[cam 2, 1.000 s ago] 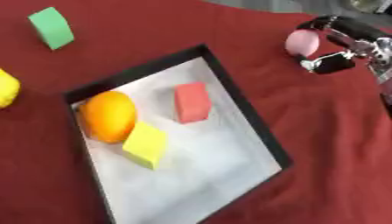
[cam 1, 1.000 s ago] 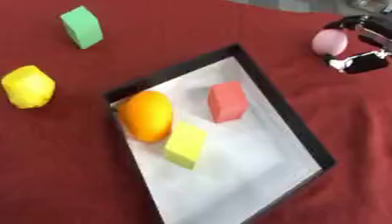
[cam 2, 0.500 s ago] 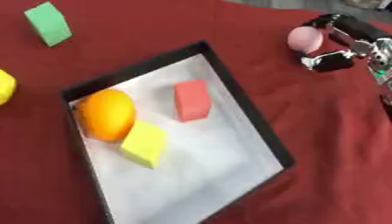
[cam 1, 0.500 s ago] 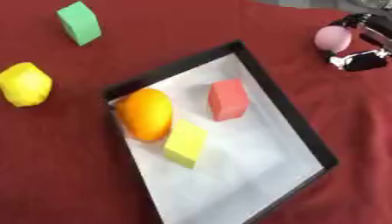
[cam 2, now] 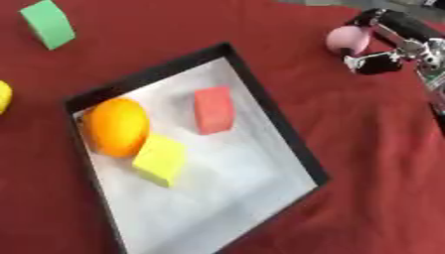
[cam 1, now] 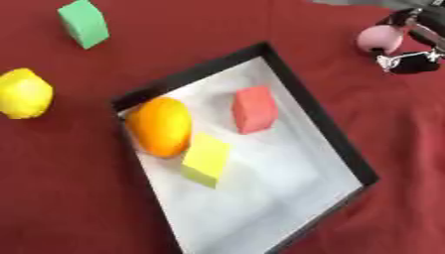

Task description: Pick up objects on the table and place them in the box.

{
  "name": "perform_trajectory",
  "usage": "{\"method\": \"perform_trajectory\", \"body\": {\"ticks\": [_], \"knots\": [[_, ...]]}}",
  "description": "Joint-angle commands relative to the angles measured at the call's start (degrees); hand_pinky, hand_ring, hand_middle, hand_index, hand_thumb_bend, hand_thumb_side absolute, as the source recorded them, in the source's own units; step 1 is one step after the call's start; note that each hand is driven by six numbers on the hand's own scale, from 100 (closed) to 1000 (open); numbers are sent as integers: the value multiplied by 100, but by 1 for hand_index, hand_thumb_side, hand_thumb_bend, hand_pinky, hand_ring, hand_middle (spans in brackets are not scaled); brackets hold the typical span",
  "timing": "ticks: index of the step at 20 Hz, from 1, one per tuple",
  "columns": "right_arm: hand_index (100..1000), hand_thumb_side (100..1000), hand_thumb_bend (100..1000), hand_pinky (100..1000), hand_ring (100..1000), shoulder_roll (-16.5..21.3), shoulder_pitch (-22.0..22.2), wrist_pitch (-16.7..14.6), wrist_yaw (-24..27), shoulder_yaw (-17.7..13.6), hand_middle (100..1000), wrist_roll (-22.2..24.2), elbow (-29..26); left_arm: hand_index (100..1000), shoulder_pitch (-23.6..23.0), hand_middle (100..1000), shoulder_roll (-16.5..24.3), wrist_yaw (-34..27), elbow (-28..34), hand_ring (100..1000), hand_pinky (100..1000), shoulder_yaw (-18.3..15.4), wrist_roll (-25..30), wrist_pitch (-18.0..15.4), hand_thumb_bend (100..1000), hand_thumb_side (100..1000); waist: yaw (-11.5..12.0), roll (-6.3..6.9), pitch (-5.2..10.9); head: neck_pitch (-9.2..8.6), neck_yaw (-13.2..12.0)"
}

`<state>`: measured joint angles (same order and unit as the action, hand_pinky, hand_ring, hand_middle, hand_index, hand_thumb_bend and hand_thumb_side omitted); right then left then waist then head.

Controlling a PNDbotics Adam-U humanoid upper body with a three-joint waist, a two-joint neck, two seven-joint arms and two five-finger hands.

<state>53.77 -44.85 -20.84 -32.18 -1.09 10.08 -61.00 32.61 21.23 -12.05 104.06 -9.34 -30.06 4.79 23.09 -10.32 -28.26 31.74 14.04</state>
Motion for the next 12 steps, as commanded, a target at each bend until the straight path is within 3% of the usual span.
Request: {"method": "perform_trajectory", "body": {"ticks": [1, 12], "knots": [[744, 170, 110, 831, 760, 314, -46, -47, 159, -21, 648, -150, -240, 742, 14, 684, 144, 12, 67, 872, 650, -10, 24, -1, 302, 643, -30, 71, 235, 62, -14], [723, 147, 130, 821, 737, 494, 176, -92, 796, 246, 623, -102, -1373, 742, -183, 685, 199, 75, 31, 873, 650, -28, 40, 21, 299, 643, -300, 160, 511, 325, -141]]}}
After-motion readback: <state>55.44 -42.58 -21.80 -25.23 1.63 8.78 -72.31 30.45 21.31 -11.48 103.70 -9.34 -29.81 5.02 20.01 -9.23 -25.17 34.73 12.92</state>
